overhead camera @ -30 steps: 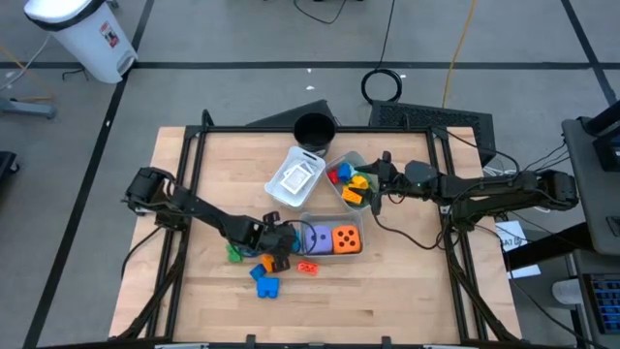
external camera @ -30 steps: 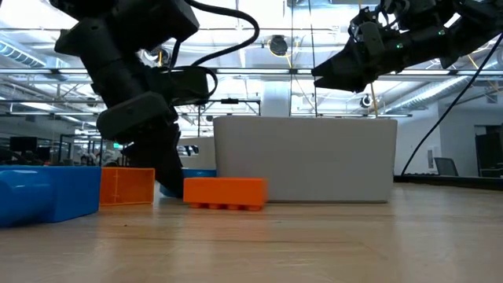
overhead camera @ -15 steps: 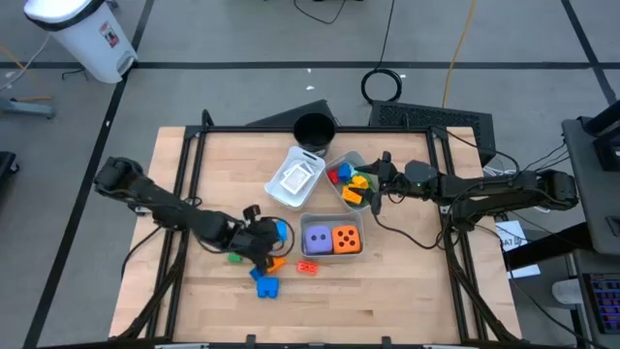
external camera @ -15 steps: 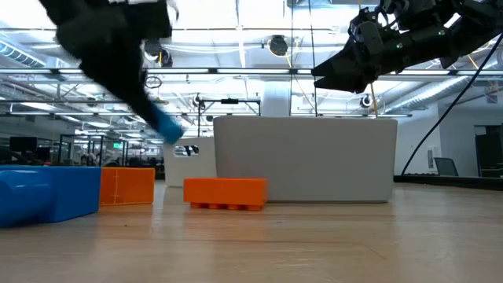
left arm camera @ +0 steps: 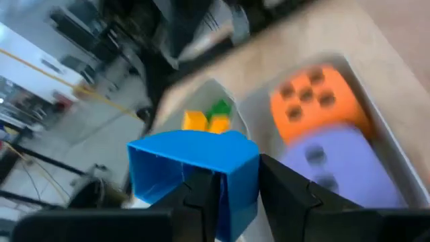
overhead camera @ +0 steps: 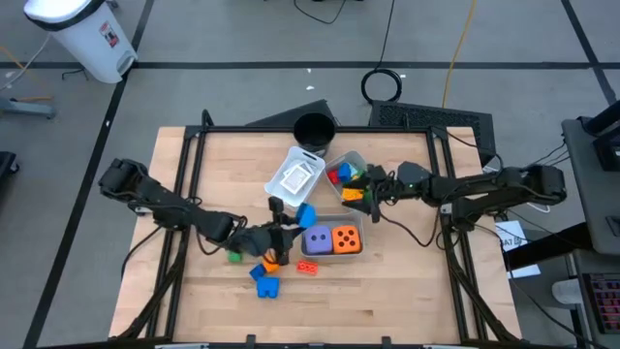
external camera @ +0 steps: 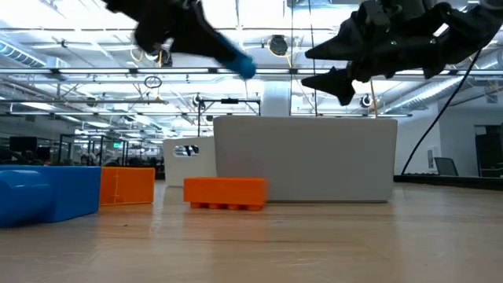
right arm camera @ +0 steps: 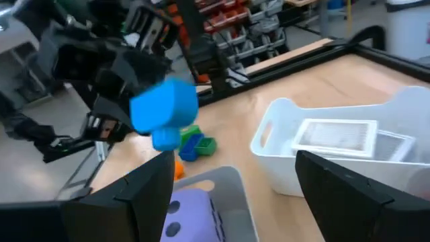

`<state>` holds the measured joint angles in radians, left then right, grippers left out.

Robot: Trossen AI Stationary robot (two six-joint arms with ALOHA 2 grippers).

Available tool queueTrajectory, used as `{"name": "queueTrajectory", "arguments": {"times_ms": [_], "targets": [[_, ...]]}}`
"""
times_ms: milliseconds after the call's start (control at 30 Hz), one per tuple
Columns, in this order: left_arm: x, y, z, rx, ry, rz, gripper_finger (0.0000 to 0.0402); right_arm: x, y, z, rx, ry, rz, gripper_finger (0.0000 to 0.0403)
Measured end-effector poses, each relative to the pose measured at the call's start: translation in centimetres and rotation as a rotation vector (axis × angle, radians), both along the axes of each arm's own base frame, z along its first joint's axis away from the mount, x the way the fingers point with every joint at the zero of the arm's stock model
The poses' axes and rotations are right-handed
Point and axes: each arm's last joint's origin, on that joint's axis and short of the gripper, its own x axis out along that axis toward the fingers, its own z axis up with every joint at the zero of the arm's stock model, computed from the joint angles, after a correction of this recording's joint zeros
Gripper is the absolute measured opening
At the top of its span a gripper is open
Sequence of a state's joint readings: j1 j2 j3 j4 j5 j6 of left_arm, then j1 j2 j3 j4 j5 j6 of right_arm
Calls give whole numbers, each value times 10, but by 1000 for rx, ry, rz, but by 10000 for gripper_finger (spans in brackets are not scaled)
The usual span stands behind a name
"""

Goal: Pick & Place Toys
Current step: Put the blue game piece into the top gray bin

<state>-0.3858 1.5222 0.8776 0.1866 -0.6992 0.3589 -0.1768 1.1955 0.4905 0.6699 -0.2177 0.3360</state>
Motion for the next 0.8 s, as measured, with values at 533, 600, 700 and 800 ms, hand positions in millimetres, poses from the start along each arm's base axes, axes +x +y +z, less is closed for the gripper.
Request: {"name": "queueTrajectory", "arguments": {"times_ms": [533, 600, 700, 800], "targets": [[5, -2, 4, -43, -44, -106, 65, 54, 14, -19, 124, -121, 255, 281], [5, -4, 4, -52, -43, -136, 56, 60, 17, -21, 139, -128, 305, 281], [6, -6, 4, -68, -44, -182, 46, 69, 22, -21, 144, -129, 341, 281], [6, -6, 5, -75, -52, -195, 46, 79, 30, -21, 147, -133, 367, 281]]}}
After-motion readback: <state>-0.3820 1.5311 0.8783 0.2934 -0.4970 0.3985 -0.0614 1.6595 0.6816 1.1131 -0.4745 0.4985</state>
